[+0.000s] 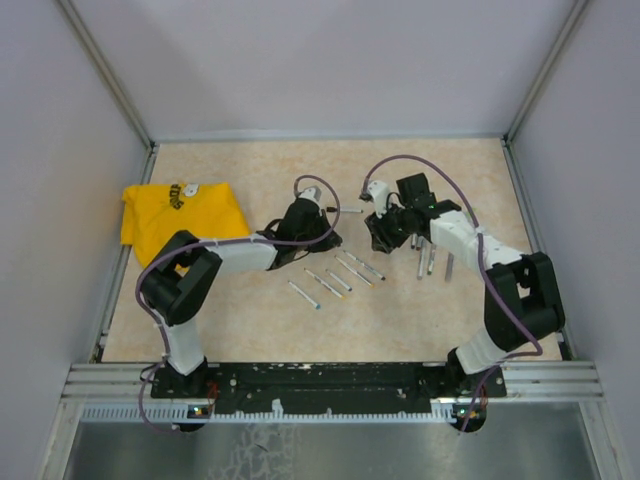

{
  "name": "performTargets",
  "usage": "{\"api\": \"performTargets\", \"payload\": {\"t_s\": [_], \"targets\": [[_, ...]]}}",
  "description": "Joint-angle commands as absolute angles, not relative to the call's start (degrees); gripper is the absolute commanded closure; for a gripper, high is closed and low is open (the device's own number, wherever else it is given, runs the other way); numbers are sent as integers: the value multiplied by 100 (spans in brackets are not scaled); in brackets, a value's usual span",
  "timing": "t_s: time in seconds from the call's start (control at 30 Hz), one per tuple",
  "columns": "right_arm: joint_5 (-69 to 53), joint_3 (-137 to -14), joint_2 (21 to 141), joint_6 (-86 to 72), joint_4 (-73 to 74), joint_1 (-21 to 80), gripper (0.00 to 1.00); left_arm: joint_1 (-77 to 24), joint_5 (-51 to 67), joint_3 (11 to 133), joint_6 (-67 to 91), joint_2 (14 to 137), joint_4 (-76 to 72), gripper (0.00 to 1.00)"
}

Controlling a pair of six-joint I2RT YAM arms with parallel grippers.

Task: Open the pen caps
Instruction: Place the pen cap at the center of the board.

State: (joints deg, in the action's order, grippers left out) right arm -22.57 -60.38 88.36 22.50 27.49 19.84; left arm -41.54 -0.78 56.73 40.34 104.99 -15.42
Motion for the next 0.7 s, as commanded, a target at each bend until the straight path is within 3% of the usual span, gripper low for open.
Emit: {"api": "performTargets", "payload": {"t_s": [0.0,0.33,0.67], "targets": [[-2321,-6030,8547,2312,2614,1905,58,-4199,-271,6203,3903,10838,-1055,100],[-2355,-6021,8543,2312,2604,1902,58,-4193,-761,6815,3862,11322,-604,100],[-2373,-6026,8529,2312,2610,1894,58,-4166,-944,6917,3831,11481,-419,88]]}}
